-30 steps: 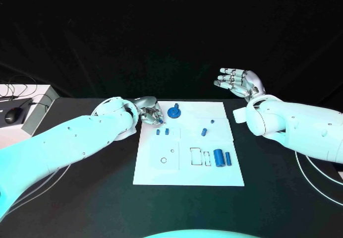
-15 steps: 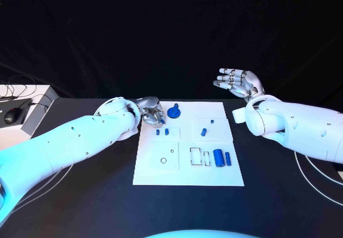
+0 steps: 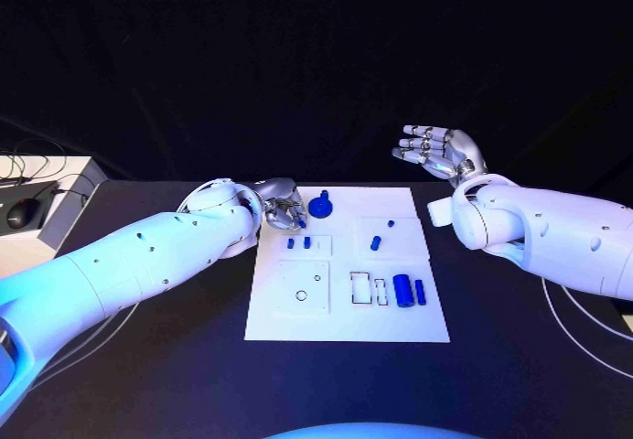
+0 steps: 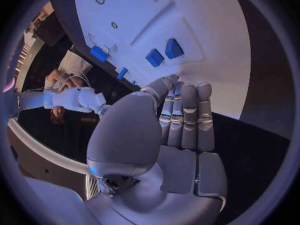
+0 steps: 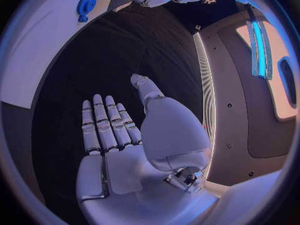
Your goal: Assemble the parts on the task board
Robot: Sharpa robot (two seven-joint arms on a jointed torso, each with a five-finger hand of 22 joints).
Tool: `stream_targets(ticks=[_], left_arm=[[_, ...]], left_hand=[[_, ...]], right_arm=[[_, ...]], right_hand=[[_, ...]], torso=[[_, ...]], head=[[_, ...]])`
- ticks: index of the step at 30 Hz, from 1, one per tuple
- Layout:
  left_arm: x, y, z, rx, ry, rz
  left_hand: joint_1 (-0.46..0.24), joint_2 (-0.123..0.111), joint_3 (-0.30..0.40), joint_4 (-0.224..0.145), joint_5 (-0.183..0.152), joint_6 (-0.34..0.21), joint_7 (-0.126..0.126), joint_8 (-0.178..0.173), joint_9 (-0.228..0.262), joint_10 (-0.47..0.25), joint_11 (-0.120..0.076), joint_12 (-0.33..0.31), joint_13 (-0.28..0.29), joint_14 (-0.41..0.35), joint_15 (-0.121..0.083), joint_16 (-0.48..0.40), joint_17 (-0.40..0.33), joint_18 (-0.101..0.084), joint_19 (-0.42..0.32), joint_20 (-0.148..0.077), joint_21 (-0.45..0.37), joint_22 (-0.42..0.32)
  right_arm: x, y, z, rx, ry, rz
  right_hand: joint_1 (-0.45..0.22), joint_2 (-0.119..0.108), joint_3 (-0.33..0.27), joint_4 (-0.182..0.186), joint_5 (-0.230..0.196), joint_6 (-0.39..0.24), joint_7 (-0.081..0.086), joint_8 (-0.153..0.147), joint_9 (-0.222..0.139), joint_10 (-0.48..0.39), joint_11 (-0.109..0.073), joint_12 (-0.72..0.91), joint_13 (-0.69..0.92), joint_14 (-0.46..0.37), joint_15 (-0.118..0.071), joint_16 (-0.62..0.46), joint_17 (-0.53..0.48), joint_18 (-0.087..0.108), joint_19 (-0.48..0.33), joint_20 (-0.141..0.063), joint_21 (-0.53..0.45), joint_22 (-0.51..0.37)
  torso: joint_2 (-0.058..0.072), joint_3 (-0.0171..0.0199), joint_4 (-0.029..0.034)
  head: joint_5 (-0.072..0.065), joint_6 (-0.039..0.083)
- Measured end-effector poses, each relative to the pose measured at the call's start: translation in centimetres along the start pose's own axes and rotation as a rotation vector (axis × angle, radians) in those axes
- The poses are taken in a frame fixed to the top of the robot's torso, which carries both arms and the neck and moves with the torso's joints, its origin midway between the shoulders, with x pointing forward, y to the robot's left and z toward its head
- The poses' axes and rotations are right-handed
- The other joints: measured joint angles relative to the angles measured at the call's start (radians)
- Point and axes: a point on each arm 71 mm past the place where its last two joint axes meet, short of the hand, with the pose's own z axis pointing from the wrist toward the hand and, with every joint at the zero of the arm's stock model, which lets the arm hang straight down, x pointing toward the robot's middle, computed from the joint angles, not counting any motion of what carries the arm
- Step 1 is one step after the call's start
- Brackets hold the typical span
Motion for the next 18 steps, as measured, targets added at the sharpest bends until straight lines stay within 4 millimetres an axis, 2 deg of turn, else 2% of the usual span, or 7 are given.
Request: stream_targets(ticks=[18], left_arm=[[0.26,0.00,0.26,-0.007,0.014,0.006]], left_hand=[[0.000,0.000,-0.003,0.003,0.000,0.000,0.000,-0.001,0.000,0.000,0.000,0.000,0.000,0.000,0.000,0.000,0.001,-0.001,0.000,0.000,-0.004,0.000]], right_arm=[[0.09,0.06,-0.04,-0.001,0.003,0.002]], right_hand=[[0.000,0.000,0.000,0.000,0.000,0.000,0.000,0.000,0.000,0.000,0.000,0.000,0.000,0.000,0.000,0.000,0.000,0.000,0.000,0.000,0.000,0.000]], torso=[[0.001,0.0001,0.0000]], head=[[-0.005,-0.007]])
